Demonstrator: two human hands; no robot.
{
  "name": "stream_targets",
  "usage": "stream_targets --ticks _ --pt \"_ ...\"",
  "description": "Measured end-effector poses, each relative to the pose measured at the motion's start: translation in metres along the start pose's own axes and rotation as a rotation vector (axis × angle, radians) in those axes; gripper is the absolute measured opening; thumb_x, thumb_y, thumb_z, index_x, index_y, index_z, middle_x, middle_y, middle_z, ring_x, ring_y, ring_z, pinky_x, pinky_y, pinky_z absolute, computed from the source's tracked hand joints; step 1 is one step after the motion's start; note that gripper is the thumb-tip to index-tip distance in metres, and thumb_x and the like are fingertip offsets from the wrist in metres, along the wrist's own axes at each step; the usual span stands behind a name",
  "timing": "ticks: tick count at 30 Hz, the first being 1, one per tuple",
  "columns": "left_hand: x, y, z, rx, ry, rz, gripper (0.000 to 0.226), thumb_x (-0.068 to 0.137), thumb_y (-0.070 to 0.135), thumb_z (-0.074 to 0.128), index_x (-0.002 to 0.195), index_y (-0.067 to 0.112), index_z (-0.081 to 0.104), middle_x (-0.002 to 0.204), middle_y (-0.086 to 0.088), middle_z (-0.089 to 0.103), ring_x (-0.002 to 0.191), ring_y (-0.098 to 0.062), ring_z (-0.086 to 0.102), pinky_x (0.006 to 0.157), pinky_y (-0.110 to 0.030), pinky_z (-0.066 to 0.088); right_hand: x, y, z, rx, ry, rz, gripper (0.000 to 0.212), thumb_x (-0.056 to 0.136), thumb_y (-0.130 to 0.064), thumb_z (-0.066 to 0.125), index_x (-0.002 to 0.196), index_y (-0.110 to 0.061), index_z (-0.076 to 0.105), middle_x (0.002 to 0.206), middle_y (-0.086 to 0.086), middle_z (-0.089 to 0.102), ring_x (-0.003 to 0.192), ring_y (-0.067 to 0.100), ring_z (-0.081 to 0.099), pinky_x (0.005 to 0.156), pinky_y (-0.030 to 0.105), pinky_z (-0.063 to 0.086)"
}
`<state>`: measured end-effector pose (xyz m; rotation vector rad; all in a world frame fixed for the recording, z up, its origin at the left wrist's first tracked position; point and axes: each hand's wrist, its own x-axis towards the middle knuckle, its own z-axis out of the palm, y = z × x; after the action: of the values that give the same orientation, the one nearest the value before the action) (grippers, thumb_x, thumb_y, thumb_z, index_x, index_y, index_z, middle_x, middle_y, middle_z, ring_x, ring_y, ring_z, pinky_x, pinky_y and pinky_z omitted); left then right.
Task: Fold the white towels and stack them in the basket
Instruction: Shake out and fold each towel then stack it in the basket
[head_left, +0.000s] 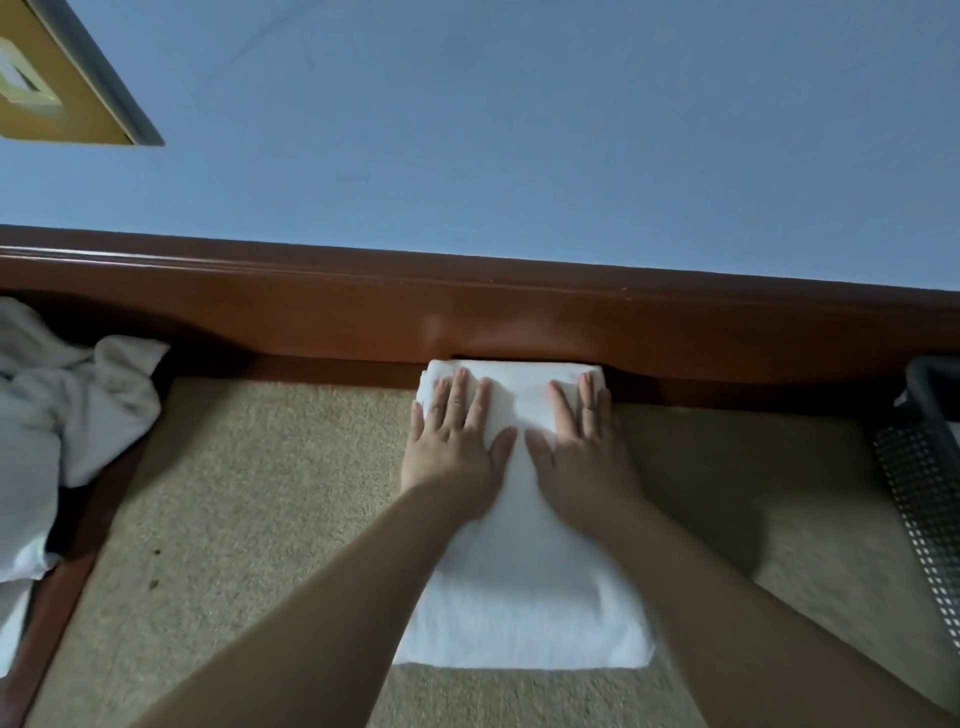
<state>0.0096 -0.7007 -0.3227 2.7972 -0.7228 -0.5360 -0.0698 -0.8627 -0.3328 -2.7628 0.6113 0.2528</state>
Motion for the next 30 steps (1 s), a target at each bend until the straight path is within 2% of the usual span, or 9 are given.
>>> stream_targets --ticks 3,6,9,12,15,18,22,26,30 --pt "-0.013 0.007 -0.02 0.036 -0.09 -0.025 0.075 0.106 0.063 0.017 0.166 0.027 -0.01 0.173 0.0 -0.021 0.158 -0.02 -0.024 0.128 -0.051 -0.012 -0.007 -0.01 -0.03 -0.057 -0.208 0.067 0.072 0.106 -0.064 0.016 0.165 -0.034 -0.012 0.168 0.003 -0.033 0.157 0.025 -0.027 0.128 0.053 -0.008" --pt "-0.06 0.026 -0.027 0.04 -0.057 -0.025 0.071 0.109 0.058 0.013 0.164 0.026 -0.018 0.168 -0.003 -0.031 0.153 -0.022 -0.034 0.127 -0.052 -0.015 -0.054 -0.027 -0.048 -0.046 -0.144 0.008 0.069 0.105 -0.062 0.008 0.162 -0.034 -0.019 0.167 0.001 -0.036 0.153 0.024 -0.036 0.126 0.052 -0.016" --pt "-0.117 0.04 -0.014 0.069 -0.063 0.02 0.072 0.111 0.048 0.019 0.16 0.023 -0.027 0.163 -0.007 -0.04 0.148 -0.024 -0.042 0.127 -0.051 -0.015 -0.112 -0.039 -0.042 -0.048 -0.128 -0.066 0.065 0.109 -0.053 0.011 0.161 -0.033 -0.022 0.165 -0.001 -0.039 0.149 0.023 -0.043 0.125 0.048 -0.021" --pt "-0.131 0.031 0.011 0.005 -0.058 -0.022 0.071 0.11 0.05 0.017 0.163 0.023 -0.022 0.167 -0.004 -0.035 0.15 -0.021 -0.039 0.127 -0.045 -0.017 -0.131 -0.026 -0.012 -0.056 -0.125 -0.08 0.064 0.109 -0.051 0.011 0.164 -0.032 -0.014 0.17 0.003 -0.027 0.154 0.024 -0.034 0.127 0.046 -0.016" --pt "-0.124 0.022 0.032 -0.035 0.013 -0.02 0.07 0.109 0.054 0.015 0.164 0.027 -0.021 0.168 -0.001 -0.033 0.152 -0.018 -0.036 0.129 -0.043 -0.012 -0.131 -0.008 0.016 -0.101 -0.029 -0.116 0.065 0.109 -0.053 0.01 0.167 -0.027 -0.005 0.174 0.008 -0.01 0.159 0.026 -0.018 0.13 0.047 -0.005" --pt "-0.124 0.019 0.048 -0.043 0.08 -0.009 0.069 0.11 0.052 0.019 0.165 0.028 -0.017 0.17 -0.001 -0.029 0.154 -0.017 -0.033 0.128 -0.042 -0.014 -0.129 -0.005 0.032 -0.093 0.045 -0.115 0.065 0.11 -0.048 0.023 0.168 -0.024 0.004 0.174 0.01 -0.003 0.161 0.027 -0.008 0.131 0.05 0.004" --pt "-0.119 0.016 0.062 -0.06 0.139 -0.005 0.069 0.11 0.052 0.023 0.167 0.028 -0.008 0.173 -0.003 -0.018 0.159 -0.021 -0.021 0.128 -0.044 -0.008 -0.126 -0.002 0.04 -0.055 0.165 -0.131 0.066 0.107 -0.042 0.04 0.166 -0.021 0.02 0.174 0.014 0.01 0.162 0.03 0.006 0.13 0.052 0.012" --pt "-0.117 0.016 0.061 -0.072 0.123 -0.009 0.07 0.109 0.052 0.023 0.167 0.028 -0.008 0.173 -0.003 -0.019 0.159 -0.02 -0.023 0.128 -0.044 -0.009 -0.123 -0.002 0.042 -0.058 0.158 -0.128 0.067 0.106 -0.042 0.04 0.167 -0.022 0.019 0.174 0.013 0.01 0.162 0.029 0.005 0.13 0.052 0.012" --pt "-0.12 0.027 0.039 -0.09 0.078 -0.076 0.07 0.106 0.056 0.018 0.168 0.026 0.003 0.175 -0.006 -0.01 0.16 -0.023 -0.018 0.128 -0.042 -0.012 -0.122 -0.007 0.026 -0.027 0.052 -0.102 0.063 0.107 -0.047 0.024 0.167 -0.031 0.013 0.175 0.006 -0.001 0.161 0.023 -0.008 0.131 0.046 0.002"
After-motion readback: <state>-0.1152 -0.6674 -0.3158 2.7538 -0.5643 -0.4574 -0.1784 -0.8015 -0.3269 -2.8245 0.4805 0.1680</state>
